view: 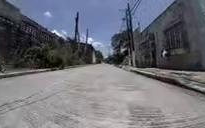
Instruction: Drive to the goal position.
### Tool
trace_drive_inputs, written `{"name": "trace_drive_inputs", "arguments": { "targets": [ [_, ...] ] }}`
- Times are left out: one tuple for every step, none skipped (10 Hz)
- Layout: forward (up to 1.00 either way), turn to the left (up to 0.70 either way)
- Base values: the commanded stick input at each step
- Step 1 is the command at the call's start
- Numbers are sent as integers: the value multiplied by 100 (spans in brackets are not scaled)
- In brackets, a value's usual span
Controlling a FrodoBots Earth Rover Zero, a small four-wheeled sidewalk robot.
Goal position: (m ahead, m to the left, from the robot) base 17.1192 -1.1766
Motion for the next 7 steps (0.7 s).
{"name": "trace_drive_inputs", "arguments": {
  "targets": [
    [100,-26],
    [100,-26],
    [100,-26],
    [100,-26],
    [100,-26],
    [100,-26],
    [100,-26]
  ]
}}
